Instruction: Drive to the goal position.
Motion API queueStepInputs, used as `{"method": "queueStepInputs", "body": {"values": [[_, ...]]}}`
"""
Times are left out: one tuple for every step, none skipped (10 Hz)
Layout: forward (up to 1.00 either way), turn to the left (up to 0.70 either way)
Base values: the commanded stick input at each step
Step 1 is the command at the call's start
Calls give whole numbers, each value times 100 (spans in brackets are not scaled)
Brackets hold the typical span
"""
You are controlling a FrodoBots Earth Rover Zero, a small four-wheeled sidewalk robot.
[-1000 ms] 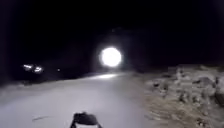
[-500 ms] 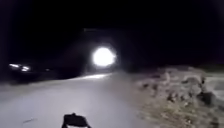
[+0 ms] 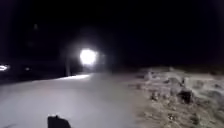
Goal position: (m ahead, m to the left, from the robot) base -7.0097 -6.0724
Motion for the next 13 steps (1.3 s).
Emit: {"method": "queueStepInputs", "body": {"values": [[0,-100],[0,-100],[0,-100],[0,-100],[0,-100],[0,-100],[0,-100],[0,-100],[0,-100],[0,-100],[0,-100],[0,-100],[0,-100]]}}
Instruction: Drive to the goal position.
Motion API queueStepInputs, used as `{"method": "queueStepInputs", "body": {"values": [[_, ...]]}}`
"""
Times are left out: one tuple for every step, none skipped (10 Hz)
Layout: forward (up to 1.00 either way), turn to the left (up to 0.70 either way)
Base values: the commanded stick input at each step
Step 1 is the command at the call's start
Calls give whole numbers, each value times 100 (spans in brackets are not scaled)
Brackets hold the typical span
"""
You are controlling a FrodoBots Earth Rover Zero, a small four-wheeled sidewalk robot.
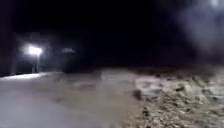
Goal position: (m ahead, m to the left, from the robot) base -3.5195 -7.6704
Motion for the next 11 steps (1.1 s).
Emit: {"method": "queueStepInputs", "body": {"values": [[0,-100],[0,-100],[0,-100],[0,-100],[0,-100],[0,-100],[0,-100],[0,-100],[0,-100],[0,-100],[0,-100]]}}
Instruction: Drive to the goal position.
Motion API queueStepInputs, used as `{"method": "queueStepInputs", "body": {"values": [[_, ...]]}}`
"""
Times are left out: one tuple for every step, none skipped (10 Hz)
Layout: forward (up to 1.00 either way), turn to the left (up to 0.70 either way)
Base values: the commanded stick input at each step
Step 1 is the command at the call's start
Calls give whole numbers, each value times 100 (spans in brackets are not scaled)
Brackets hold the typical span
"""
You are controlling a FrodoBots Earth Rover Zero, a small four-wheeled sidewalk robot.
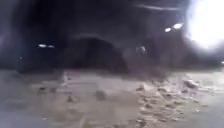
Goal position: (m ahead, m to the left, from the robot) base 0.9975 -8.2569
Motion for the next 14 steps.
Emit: {"method": "queueStepInputs", "body": {"values": [[0,-100],[0,-100],[0,-100],[0,-100],[0,-100],[0,-100],[0,-100],[0,-100],[0,-100],[0,-100],[0,-100],[0,-100],[0,-100],[0,-100]]}}
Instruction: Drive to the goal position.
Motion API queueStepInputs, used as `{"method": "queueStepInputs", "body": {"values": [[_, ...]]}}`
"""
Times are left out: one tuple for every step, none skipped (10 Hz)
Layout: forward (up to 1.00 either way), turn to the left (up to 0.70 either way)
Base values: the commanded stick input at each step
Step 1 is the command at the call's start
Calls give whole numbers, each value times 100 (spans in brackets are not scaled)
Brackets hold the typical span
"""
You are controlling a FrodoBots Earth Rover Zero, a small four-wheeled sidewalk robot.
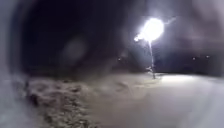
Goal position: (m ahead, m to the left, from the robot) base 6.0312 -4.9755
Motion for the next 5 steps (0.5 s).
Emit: {"method": "queueStepInputs", "body": {"values": [[0,-100],[0,-100],[0,-100],[0,-100],[0,-100]]}}
